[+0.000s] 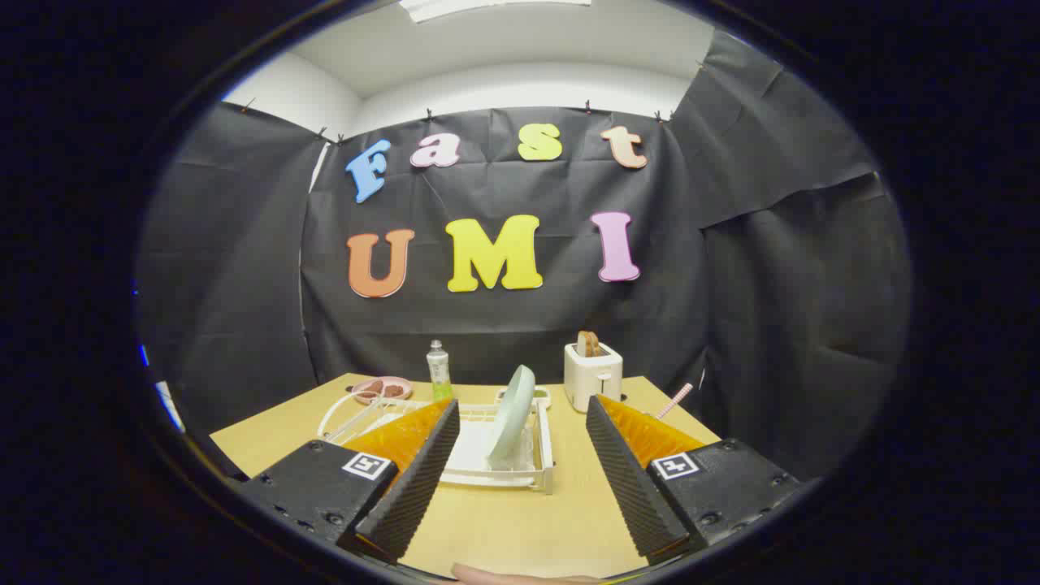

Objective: Take the plate from the dish rack, then take the spoon from the basket and place it into the plate.

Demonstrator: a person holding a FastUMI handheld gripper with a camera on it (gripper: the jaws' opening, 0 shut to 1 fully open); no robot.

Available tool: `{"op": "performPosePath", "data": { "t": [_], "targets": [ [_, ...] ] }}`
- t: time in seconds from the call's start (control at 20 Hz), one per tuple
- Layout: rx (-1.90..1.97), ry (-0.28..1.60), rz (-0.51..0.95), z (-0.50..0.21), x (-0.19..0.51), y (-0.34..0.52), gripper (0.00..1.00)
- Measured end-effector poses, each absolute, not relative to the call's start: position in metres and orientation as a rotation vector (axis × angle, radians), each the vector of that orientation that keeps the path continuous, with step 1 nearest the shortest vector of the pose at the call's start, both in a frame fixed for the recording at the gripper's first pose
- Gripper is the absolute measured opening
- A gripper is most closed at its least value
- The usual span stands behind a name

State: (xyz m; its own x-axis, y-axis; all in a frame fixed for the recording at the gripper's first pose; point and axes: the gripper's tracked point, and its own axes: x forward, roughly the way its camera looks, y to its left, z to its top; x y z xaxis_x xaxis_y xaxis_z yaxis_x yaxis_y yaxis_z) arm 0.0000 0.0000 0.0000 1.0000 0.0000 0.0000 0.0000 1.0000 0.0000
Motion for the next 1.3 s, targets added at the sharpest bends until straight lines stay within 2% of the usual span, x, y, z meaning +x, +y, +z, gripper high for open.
{"op": "performPosePath", "data": {
  "t": [0.75,1.0,1.3],
  "targets": [
    [-0.011,0.026,0.004,-0.006,0.015,0.003,1.0],
    [-0.028,0.08,0.008,0.004,0.048,0.009,1.0],
    [-0.068,0.241,0.029,0.015,0.121,0.019,1.0]
  ]
}}
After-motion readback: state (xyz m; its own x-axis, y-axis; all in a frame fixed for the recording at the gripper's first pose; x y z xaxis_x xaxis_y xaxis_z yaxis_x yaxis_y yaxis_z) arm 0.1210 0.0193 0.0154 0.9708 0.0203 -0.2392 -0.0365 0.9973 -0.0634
